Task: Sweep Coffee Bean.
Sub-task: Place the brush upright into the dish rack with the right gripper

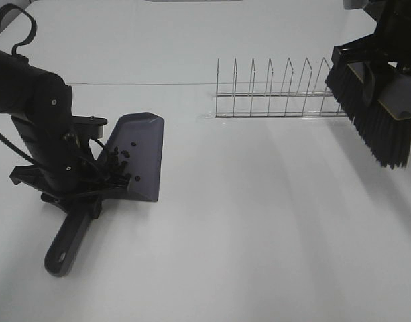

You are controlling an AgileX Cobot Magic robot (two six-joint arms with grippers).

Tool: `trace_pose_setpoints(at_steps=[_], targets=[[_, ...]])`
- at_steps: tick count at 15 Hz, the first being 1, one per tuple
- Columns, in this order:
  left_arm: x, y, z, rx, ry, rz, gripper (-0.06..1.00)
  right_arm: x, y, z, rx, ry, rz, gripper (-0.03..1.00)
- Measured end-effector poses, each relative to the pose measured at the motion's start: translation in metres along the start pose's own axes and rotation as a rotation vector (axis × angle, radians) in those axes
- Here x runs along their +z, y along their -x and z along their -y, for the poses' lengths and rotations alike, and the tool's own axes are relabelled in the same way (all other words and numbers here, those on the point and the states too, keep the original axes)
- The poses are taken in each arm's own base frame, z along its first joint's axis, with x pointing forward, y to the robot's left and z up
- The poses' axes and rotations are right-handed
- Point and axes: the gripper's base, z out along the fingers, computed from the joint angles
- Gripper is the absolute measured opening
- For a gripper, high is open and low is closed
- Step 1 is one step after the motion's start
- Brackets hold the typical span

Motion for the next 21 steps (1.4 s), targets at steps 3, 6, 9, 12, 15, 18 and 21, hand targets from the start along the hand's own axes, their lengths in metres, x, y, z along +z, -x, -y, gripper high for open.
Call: trace_pose_setpoints(at_steps=[3, 6, 9, 12, 15, 18, 21], targets=[[0.000, 0.000, 0.000, 0.000, 0.000, 0.000, 0.35, 0.030, 0.025, -0.005, -0.005, -0.002, -0.021, 0.37], [0.000, 0.000, 0.000, 0.000, 0.000, 0.000, 0.35, 0.048, 0.048, -0.007, -0.007, -0.017, -0.037, 0.37], [0.000, 0.000, 0.000, 0.000, 0.000, 0.000, 0.35, 0.069, 0.069, -0.010, -0.008, -0.021, -0.032, 0.37], [0.000, 0.000, 0.000, 0.000, 0.000, 0.000, 0.35, 0.082, 0.072, -0.011, -0.008, -0.023, -0.055, 0.37], [0.000, 0.000, 0.000, 0.000, 0.000, 0.001, 0.35, 0.088, 0.072, -0.004, 0.013, -0.015, -0.067, 0.37], [0.000, 0.000, 0.000, 0.000, 0.000, 0.001, 0.35, 0.099, 0.073, 0.003, 0.030, -0.005, -0.090, 0.37], [0.000, 0.000, 0.000, 0.000, 0.000, 0.001, 0.35, 0.101, 0.073, 0.003, 0.016, 0.004, -0.089, 0.37]])
